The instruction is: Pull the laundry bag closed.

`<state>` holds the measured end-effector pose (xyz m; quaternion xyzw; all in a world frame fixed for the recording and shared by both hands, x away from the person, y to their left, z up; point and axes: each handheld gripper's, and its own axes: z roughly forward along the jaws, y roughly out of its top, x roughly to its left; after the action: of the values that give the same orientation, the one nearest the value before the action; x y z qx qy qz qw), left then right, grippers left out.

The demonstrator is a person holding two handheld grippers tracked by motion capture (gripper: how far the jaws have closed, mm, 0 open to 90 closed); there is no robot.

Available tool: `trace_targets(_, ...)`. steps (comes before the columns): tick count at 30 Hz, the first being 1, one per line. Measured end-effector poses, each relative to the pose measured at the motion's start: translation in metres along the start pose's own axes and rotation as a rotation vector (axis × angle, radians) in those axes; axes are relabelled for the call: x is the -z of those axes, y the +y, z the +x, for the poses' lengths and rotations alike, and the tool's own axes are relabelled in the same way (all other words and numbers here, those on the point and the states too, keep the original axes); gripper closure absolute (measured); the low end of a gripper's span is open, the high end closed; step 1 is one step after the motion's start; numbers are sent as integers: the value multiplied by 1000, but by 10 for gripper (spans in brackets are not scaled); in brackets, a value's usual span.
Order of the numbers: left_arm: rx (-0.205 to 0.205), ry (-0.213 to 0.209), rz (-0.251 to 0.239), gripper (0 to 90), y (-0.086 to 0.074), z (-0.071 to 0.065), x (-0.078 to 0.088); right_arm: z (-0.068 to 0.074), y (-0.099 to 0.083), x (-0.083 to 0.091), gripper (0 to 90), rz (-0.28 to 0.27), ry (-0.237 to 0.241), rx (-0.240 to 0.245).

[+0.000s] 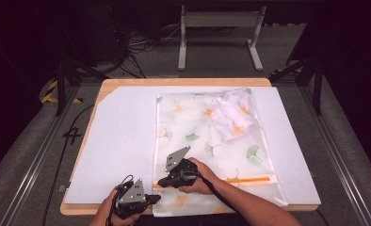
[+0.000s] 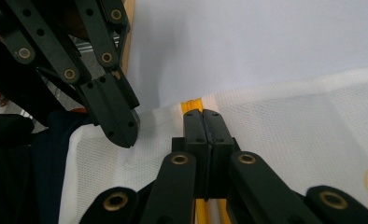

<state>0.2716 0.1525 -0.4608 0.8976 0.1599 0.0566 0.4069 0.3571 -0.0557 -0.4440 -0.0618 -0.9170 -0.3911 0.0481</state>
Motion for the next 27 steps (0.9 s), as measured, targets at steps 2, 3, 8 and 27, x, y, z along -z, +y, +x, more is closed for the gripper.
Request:
trace_targets(2, -2, 3, 1, 900, 1, -1, 0, 0, 0, 0, 900, 2, 1, 2)
trace_targets(3, -5, 3, 2, 900, 1, -1, 0, 0, 0, 0, 900, 2, -1, 2)
trace_targets(8, -18, 14, 5, 900, 1, -1, 0, 1, 0, 2, 900, 0, -6, -1)
trace_targets(27, -39, 99, 15, 900, 6, 7, -4, 12, 0, 2, 900, 24, -106, 47)
